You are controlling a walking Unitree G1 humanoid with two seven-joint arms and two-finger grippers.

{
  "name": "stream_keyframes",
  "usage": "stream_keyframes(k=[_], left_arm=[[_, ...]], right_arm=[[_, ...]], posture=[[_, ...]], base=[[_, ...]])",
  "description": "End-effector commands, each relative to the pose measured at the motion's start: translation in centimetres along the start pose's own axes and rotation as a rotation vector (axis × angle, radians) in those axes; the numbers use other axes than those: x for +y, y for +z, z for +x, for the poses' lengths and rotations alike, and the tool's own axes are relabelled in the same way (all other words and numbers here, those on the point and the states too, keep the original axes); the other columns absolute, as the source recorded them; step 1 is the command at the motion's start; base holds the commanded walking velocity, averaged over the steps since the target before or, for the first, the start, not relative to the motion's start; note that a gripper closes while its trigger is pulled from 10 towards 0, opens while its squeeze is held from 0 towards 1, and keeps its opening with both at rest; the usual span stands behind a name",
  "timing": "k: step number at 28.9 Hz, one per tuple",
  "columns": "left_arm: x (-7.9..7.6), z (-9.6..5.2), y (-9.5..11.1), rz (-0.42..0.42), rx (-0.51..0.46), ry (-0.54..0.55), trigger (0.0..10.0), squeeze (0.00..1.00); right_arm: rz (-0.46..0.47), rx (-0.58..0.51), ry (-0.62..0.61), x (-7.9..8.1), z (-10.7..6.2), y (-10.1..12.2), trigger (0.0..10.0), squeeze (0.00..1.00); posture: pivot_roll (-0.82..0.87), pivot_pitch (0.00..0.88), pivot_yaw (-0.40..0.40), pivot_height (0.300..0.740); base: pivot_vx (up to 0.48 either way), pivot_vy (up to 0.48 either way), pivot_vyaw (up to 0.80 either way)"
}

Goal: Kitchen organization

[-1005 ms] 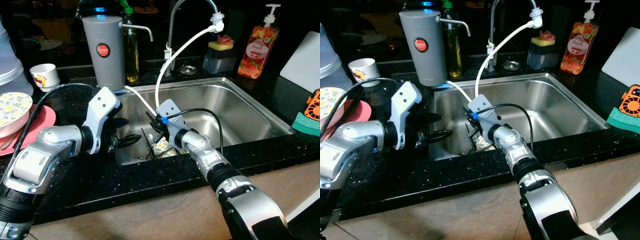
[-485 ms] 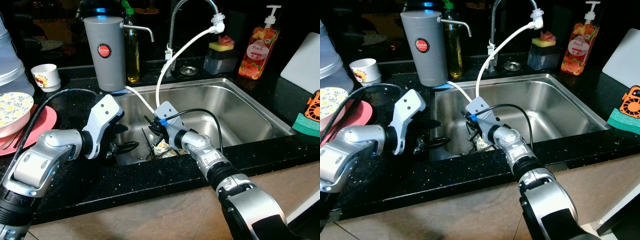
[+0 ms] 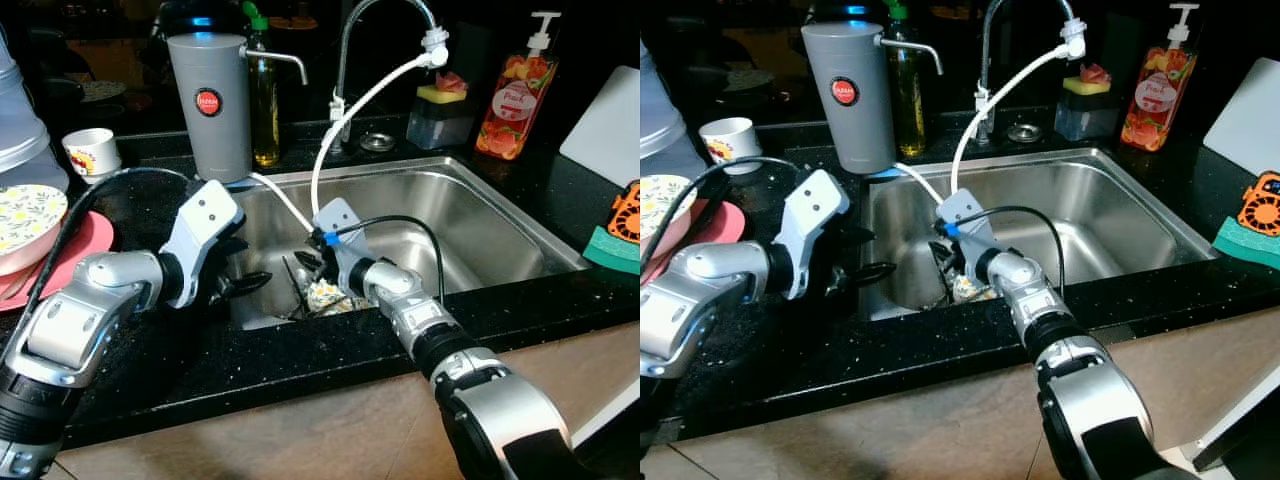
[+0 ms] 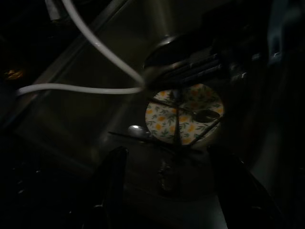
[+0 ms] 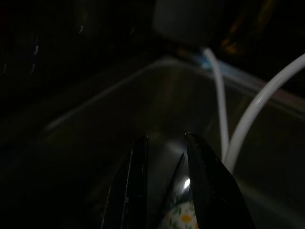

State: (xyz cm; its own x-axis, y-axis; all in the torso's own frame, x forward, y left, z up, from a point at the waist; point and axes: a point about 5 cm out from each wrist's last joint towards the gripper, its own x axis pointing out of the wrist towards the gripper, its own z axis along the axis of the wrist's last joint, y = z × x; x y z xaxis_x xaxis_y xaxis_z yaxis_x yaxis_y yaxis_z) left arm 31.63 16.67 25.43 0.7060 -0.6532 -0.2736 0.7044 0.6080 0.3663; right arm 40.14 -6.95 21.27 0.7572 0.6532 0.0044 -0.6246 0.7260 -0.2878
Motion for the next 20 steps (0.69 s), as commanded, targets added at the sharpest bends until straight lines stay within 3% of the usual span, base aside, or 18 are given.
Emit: stream_keyframes(k=[1,4,7,9,12,13,15,20], left_arm=[[0.8,-0.1,0.2,-0.003,-0.006,0.059,10.0,0.0],[1.7,0.0,0.3,-0.015,-0.005,0.149,10.0,0.0],[4.7,-0.3,0.5,-0.119,-0.045,0.475,10.0,0.0],[5.3,-0.7,1.0,-0.153,-0.108,0.573,10.0,0.0],[5.2,-1.3,2.1,-0.129,-0.211,0.65,10.0,0.0],[5.1,-1.5,2.1,-0.158,-0.223,0.663,10.0,0.0],[5.0,-1.7,2.2,-0.189,-0.241,0.676,10.0,0.0],[4.3,-1.7,2.1,-0.167,-0.239,0.745,10.0,0.0]], right_arm=[[0.024,-0.036,-0.022,-0.4,0.1,0.7,10.0,0.0],[0.049,-0.073,-0.054,-0.9,0.1,1.5,10.0,0.0],[0.154,-0.178,-0.152,-2.3,-0.1,3.2,10.0,0.0],[0.244,-0.243,-0.209,-3.1,-0.5,3.9,10.0,0.0],[0.335,-0.324,-0.26,-3.8,-1.2,4.5,10.0,0.0],[0.348,-0.343,-0.27,-3.9,-1.4,4.7,10.0,0.0],[0.372,-0.37,-0.284,-3.9,-1.7,5.0,10.0,0.0],[0.416,-0.436,-0.307,-3.3,-3.2,5.7,10.0,0.0]], posture=[[0.02,0.056,0.011,0.74],[0.02,0.059,0.009,0.74],[0.02,0.063,0.003,0.74],[0.02,0.07,-0.009,0.74],[0.02,0.075,-0.013,0.74],[0.01,0.08,-0.014,0.74],[0.01,0.084,-0.019,0.74],[0.0,0.092,-0.021,0.74]], base=[[0.0,0.0,0.0],[0.0,0.0,0.0],[0.0,0.0,0.0],[0.0,0.0,0.0],[0.0,0.0,0.0],[0.0,0.0,0.0],[0.0,0.0,0.0],[0.0,0.0,0.0]])
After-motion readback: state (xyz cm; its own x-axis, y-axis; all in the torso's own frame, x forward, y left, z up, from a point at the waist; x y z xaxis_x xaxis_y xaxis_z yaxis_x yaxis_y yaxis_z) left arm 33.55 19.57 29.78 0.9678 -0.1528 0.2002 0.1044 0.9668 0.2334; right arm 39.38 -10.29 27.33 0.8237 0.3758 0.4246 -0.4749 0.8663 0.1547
